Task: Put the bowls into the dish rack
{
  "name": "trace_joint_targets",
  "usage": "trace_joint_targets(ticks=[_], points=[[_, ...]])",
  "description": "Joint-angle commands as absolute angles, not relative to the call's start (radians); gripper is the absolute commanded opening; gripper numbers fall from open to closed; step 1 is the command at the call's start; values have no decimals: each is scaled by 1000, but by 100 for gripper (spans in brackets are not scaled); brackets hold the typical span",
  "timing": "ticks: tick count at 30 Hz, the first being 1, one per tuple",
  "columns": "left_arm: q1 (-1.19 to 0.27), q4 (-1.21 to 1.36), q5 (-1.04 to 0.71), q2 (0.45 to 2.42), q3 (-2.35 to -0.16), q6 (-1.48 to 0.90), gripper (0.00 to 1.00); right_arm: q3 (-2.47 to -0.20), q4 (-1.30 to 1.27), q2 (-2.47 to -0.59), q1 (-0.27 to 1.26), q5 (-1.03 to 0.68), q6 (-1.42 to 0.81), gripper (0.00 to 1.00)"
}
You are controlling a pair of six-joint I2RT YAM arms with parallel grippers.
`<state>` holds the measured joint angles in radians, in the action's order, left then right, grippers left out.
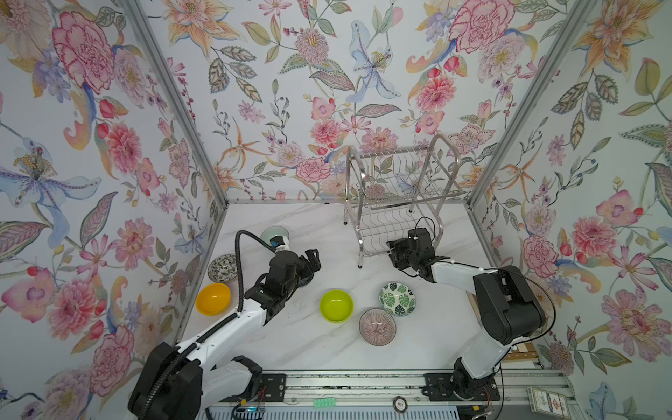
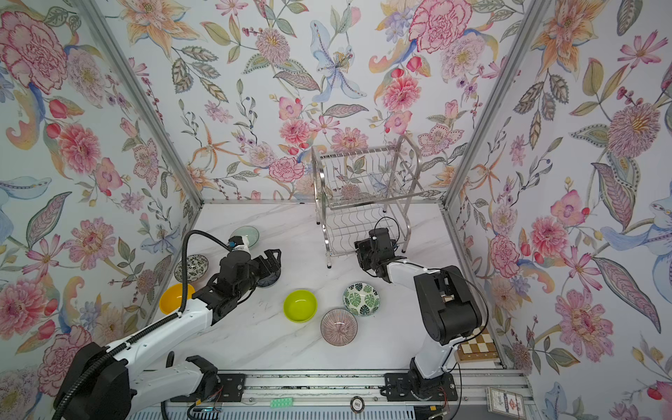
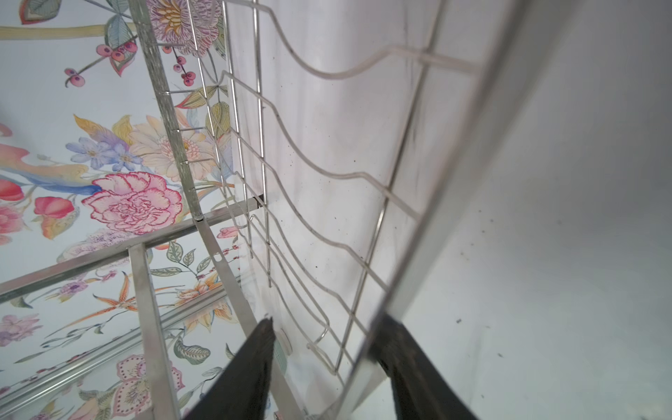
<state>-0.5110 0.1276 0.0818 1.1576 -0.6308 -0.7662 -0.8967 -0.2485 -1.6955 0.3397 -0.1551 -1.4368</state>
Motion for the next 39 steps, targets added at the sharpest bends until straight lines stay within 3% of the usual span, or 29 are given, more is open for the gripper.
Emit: trace_joint_targets(ticks=[1,3,4,7,11,17,26,34,39], points=[[-520,139,74,1169,-657,-712,99,-852,-142,-1539,329,-162,-1171,75],[-521,148,76,1178,-664,-694,99,-855,-19,-1453,324,-78,-1014,96],[-523,158,75,1185,-668,-681,99,-854,33,-1413,316,-23,-945,99],[-534,206,72,1212,-684,-635,99,-865,109,-1337,276,139,-688,99],[-565,306,92,1261,-719,-582,99,-877,86,-1345,169,225,-441,99],[-635,341,107,1398,-868,-551,99,-871,-112,-1448,33,141,-286,98],[-750,363,141,1592,-1014,-542,99,-962,-268,-1647,4,79,-73,83],[-751,299,179,1570,-1011,-499,99,-1025,-385,-1775,-12,4,7,68],[-749,262,206,1535,-1005,-483,99,-1009,-447,-1796,7,-30,11,45]])
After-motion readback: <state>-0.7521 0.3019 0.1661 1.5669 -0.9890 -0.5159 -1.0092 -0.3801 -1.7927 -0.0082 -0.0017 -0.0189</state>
